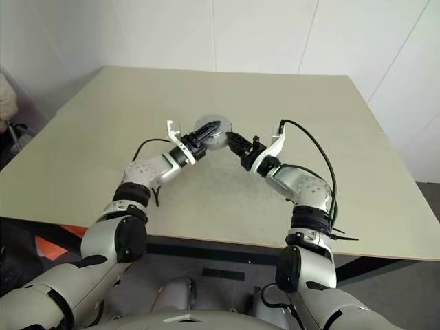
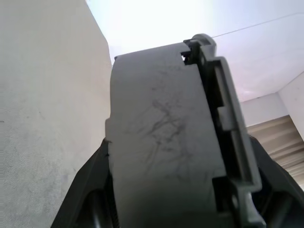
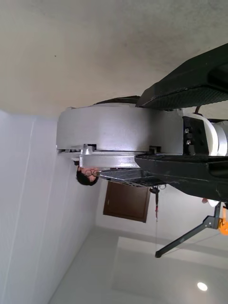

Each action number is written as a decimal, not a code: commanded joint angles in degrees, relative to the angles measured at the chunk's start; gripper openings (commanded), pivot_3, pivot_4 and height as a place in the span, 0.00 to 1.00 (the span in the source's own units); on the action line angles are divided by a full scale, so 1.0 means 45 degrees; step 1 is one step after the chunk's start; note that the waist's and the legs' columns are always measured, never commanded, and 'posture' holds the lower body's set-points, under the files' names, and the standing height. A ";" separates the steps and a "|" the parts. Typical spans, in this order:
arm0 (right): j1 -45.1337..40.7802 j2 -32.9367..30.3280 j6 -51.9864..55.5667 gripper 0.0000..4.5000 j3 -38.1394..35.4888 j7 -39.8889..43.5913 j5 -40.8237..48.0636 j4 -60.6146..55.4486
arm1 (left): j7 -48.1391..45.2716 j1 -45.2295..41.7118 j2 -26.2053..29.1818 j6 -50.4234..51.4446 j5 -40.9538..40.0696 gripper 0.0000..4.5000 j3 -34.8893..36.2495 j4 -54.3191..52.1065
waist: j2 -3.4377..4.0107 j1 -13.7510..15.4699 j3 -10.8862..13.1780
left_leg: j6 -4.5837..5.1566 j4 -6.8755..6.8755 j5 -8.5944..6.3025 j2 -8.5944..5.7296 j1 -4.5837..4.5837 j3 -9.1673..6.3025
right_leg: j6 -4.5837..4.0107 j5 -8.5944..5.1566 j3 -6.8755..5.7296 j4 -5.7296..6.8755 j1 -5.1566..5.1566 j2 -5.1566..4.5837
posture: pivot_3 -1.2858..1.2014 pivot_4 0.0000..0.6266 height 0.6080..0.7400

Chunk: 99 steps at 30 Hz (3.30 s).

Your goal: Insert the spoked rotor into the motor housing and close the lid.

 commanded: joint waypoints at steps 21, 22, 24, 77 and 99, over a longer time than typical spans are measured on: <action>0.0144 -0.0284 -0.0107 0.55 0.0650 0.0454 -0.0257 -0.1150 | 0.0248 -0.0455 0.0406 -0.0536 0.0089 0.53 0.0189 -0.0797 | 0.0000 -0.0023 0.0000 | 0.0000 0.0001 0.0000 0.0001 0.0002 -0.0002 | 0.0005 0.0003 0.0000 0.0000 0.0002 0.0001 | 0.52 0.00 1.00; 0.0102 -0.0240 -0.0025 0.62 0.0539 0.0355 -0.0097 -0.1055 | 0.0263 -0.0457 0.0406 -0.0546 0.0105 0.53 0.0191 -0.0799 | 0.0000 -0.0023 0.0000 | 0.0000 0.0001 0.0000 0.0001 0.0001 -0.0003 | 0.0006 0.0003 0.0000 0.0000 0.0000 0.0002 | 0.52 0.00 1.00; 0.0070 -0.0237 -0.0003 0.62 0.0470 0.0296 -0.0083 -0.0999 | 0.0276 -0.0466 0.0401 -0.0582 0.0146 0.53 0.0196 -0.0791 | 0.0000 -0.0014 0.0000 | -0.0001 0.0001 -0.0001 -0.0001 -0.0001 -0.0004 | 0.0008 0.0004 0.0000 -0.0002 0.0000 0.0000 | 0.52 0.00 1.00; 0.0133 -0.0135 -0.0733 0.63 0.0824 0.0418 -0.1701 -0.0361 | -0.0101 0.0490 0.4467 -0.5288 0.5802 0.95 -0.1701 0.3039 | 0.0000 -0.0136 -0.0001 | -0.0023 -0.0016 0.0009 0.0021 0.0134 -0.0015 | 0.0032 0.0017 0.0047 -0.0002 0.0071 0.0000 | 0.52 0.00 1.00; -0.0058 -0.0501 -0.0227 0.63 0.1211 0.1607 -0.2032 -0.1002 | -0.4819 -0.1917 0.9112 -0.3940 0.6040 1.00 -0.2139 0.1766 | -0.0002 -0.0029 0.0003 | -0.0019 -0.0047 0.0004 0.0011 0.0122 -0.0008 | 0.0026 0.0014 0.0060 -0.0013 0.0057 -0.0010 | 0.52 0.00 1.00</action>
